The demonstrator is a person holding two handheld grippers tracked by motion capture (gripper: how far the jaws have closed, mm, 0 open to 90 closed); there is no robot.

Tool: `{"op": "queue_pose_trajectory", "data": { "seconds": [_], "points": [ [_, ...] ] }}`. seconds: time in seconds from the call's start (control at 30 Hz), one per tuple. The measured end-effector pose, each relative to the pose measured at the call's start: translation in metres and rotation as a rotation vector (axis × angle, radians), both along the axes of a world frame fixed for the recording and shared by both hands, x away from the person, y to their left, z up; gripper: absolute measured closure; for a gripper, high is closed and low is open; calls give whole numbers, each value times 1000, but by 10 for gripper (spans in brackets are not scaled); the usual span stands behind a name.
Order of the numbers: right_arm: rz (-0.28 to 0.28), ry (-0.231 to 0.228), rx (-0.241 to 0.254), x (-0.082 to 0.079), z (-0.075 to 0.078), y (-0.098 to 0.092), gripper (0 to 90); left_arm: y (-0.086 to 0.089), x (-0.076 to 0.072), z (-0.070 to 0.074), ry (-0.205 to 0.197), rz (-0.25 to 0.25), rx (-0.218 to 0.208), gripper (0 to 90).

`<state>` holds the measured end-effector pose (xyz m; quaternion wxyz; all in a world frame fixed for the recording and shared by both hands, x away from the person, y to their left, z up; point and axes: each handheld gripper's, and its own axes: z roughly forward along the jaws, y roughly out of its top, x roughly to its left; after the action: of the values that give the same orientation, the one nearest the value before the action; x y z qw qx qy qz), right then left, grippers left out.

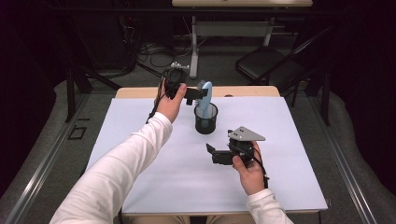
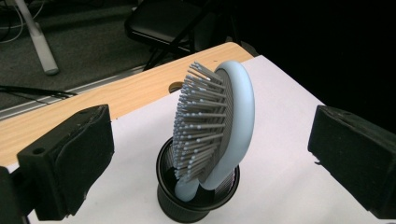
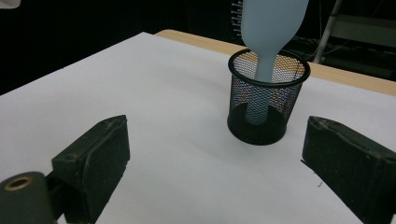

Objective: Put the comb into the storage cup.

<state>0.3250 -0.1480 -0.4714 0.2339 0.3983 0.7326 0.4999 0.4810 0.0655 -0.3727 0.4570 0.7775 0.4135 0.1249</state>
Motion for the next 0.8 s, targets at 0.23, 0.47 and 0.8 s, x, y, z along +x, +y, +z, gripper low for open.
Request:
{"op": "queue_pose_trajectory", "data": {
  "seconds": [0.23,0.47,0.8],
  "points": [
    [-2,-3,9,0,1,-1,70,10,-10,3,-1,-14,-6,5],
    [-10,-3,10,0,3,-3,70,23,-20,5,-7,-30,-10,5],
    [-33,-9,27,1,8,-11,70,41,-37,9,-38,-57,7,5]
  ]
}}
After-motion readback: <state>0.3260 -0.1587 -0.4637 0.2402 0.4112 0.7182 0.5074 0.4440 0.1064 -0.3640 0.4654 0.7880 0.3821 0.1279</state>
